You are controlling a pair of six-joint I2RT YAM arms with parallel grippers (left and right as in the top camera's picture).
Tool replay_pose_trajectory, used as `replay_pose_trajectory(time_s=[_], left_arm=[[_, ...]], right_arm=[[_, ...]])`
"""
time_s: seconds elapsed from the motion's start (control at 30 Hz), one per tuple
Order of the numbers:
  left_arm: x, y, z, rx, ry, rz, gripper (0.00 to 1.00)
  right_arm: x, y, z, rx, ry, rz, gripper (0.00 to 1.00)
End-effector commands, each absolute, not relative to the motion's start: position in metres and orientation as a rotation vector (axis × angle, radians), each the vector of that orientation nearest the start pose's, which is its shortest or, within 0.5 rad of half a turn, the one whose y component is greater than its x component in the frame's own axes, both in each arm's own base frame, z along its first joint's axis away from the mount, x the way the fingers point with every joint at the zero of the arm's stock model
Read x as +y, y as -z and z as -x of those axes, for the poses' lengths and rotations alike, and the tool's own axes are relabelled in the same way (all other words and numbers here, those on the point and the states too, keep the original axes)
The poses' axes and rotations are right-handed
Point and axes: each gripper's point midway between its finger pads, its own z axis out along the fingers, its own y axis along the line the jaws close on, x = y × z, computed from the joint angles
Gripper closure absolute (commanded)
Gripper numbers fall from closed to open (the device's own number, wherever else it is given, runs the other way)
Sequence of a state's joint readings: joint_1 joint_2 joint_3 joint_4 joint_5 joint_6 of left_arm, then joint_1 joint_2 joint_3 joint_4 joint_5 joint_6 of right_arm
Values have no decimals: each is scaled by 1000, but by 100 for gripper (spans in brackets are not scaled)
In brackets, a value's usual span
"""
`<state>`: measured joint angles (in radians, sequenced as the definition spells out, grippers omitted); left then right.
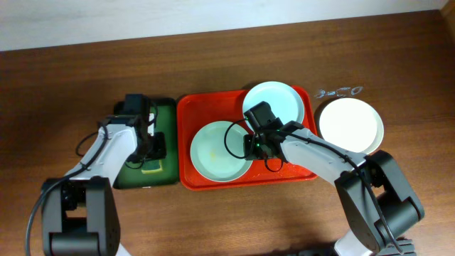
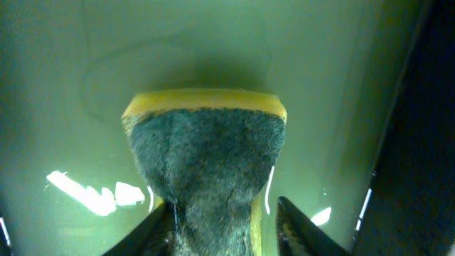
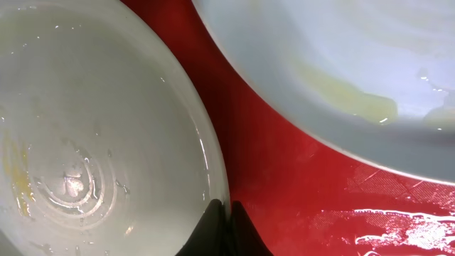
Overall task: Clean dirty plates on tray and stack at the side
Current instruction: 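Grasp the sponge again with the left gripper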
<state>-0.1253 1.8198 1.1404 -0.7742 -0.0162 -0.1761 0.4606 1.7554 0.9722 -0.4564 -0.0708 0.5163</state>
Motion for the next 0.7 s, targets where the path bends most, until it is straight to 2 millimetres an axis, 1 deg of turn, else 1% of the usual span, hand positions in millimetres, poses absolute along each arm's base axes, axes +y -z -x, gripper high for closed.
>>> replay_pose_trajectory(time_s=[0.0, 0.03, 0.1, 0.23, 0.33, 0.4, 0.43, 0.5, 0.6, 0.67], left_arm=[[-35, -10, -336, 3039, -65, 64, 70], [-34, -10, -336, 3039, -65, 64, 72], [-34, -10, -337, 3039, -65, 64, 83], [-34, -10, -336, 3042, -66, 64, 100], [-34, -13, -338, 3037, -66, 52, 100], [-34, -28, -349, 3006, -77, 56, 100], [-25, -50, -360, 2963, -150, 110, 100], [-18, -80, -373, 2914, -218, 143, 100], [-20, -133, -392, 2856, -201, 135, 100], [-23, -154, -400, 2826, -196, 81, 100]], right_arm=[[166, -4, -315, 2887, -276, -68, 96], [166, -4, -315, 2887, -276, -68, 96], [166, -4, -315, 2887, -276, -68, 96], [166, -4, -315, 2887, -276, -68, 96], [166, -4, -315, 2887, -276, -68, 96], [166, -4, -315, 2887, -276, -68, 96], [166, -4, -315, 2887, -276, -68, 96], [168, -4, -315, 2888, -291, -66, 96], [180, -8, -316, 2881, -387, -60, 96], [180, -7, -316, 2882, -389, -90, 96]])
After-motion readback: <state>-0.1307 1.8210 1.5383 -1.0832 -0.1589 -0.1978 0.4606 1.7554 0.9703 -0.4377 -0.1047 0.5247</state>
